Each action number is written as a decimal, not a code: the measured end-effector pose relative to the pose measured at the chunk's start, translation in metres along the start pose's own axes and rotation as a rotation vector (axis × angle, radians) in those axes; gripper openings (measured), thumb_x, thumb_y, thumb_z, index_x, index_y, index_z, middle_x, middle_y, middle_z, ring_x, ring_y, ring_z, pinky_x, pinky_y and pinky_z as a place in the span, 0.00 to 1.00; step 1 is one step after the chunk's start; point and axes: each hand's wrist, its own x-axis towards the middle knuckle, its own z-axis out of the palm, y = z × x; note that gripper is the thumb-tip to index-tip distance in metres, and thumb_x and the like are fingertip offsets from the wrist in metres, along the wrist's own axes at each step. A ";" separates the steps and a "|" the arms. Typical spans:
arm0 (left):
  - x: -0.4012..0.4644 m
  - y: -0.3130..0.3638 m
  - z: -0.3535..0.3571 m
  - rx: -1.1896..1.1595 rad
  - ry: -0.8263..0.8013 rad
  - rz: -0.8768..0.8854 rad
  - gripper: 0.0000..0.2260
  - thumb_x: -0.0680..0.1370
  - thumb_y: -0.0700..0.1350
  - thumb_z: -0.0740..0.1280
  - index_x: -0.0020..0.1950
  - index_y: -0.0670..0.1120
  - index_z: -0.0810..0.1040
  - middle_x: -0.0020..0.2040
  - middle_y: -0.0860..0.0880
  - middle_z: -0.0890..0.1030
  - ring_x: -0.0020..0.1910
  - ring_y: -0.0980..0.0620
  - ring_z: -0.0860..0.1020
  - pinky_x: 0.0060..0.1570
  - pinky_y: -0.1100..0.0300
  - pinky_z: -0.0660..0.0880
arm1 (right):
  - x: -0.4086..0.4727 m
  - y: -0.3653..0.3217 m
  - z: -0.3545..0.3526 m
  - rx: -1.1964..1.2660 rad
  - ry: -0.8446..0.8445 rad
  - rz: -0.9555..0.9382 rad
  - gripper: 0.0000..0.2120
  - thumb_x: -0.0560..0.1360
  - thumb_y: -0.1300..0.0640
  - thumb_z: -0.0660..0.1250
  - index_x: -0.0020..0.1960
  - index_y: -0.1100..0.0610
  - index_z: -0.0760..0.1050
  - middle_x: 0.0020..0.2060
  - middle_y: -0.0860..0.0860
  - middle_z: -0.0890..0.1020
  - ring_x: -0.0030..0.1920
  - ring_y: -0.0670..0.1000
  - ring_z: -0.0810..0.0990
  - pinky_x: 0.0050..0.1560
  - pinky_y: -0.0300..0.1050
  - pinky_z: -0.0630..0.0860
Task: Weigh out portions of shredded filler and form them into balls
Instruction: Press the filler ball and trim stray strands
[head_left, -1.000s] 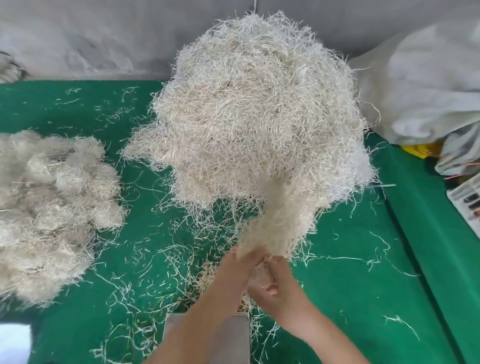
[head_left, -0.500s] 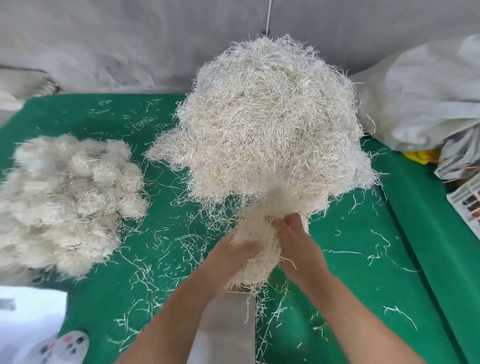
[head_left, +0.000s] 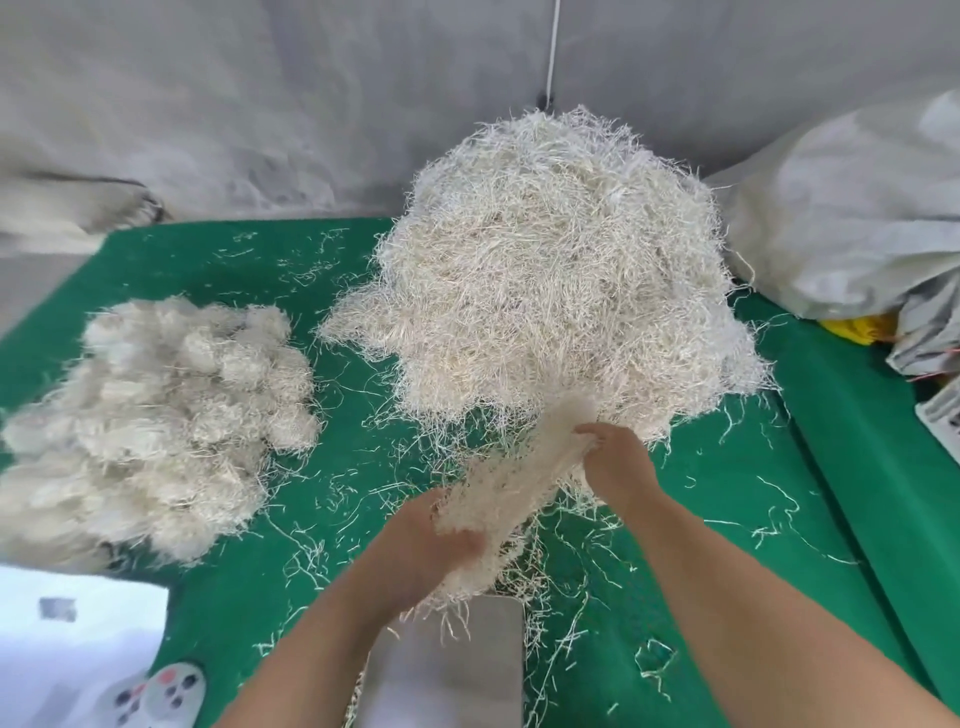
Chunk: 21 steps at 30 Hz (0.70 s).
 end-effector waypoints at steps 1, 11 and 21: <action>-0.003 0.001 -0.001 0.024 0.004 0.005 0.11 0.78 0.50 0.74 0.58 0.58 0.78 0.51 0.58 0.87 0.46 0.56 0.86 0.46 0.62 0.83 | 0.004 -0.001 -0.003 0.088 0.007 0.052 0.29 0.77 0.74 0.57 0.69 0.50 0.79 0.53 0.55 0.84 0.24 0.46 0.71 0.22 0.40 0.69; -0.024 -0.007 -0.038 0.140 0.014 -0.119 0.09 0.79 0.49 0.71 0.52 0.65 0.81 0.49 0.67 0.85 0.46 0.68 0.83 0.39 0.75 0.75 | 0.039 0.019 -0.033 0.066 0.073 0.275 0.16 0.83 0.63 0.63 0.71 0.59 0.74 0.49 0.54 0.80 0.40 0.50 0.77 0.43 0.44 0.78; -0.009 0.016 -0.012 -0.389 0.275 -0.007 0.16 0.61 0.55 0.73 0.49 0.59 0.84 0.50 0.51 0.87 0.54 0.45 0.84 0.54 0.50 0.80 | -0.034 -0.021 -0.013 -0.468 -0.456 -0.589 0.57 0.68 0.48 0.78 0.80 0.30 0.39 0.80 0.36 0.39 0.74 0.53 0.60 0.70 0.59 0.71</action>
